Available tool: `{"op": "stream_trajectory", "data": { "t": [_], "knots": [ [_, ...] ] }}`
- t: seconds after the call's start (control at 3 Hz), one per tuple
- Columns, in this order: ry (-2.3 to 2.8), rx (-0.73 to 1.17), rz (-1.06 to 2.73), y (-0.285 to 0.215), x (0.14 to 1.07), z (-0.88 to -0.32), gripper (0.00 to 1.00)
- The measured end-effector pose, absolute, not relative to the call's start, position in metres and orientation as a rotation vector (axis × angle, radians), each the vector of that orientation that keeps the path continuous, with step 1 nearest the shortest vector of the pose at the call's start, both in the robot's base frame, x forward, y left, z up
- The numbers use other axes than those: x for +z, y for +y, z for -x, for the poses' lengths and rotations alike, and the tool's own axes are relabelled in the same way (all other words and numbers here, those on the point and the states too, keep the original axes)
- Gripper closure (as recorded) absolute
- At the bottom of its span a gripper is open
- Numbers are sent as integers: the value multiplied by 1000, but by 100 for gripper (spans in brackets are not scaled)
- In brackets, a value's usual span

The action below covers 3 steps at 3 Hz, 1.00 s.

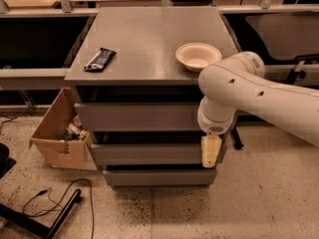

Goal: Open top drawer

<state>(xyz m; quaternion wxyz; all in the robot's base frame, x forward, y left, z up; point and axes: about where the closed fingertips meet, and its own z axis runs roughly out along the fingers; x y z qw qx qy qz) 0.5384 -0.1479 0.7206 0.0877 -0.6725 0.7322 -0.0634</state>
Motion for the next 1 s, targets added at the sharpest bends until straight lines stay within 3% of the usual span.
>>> {"op": "stream_trajectory", "data": {
  "t": [1.0],
  "knots": [
    [2197,-316,2029,-172,699,-615,0]
  ]
}}
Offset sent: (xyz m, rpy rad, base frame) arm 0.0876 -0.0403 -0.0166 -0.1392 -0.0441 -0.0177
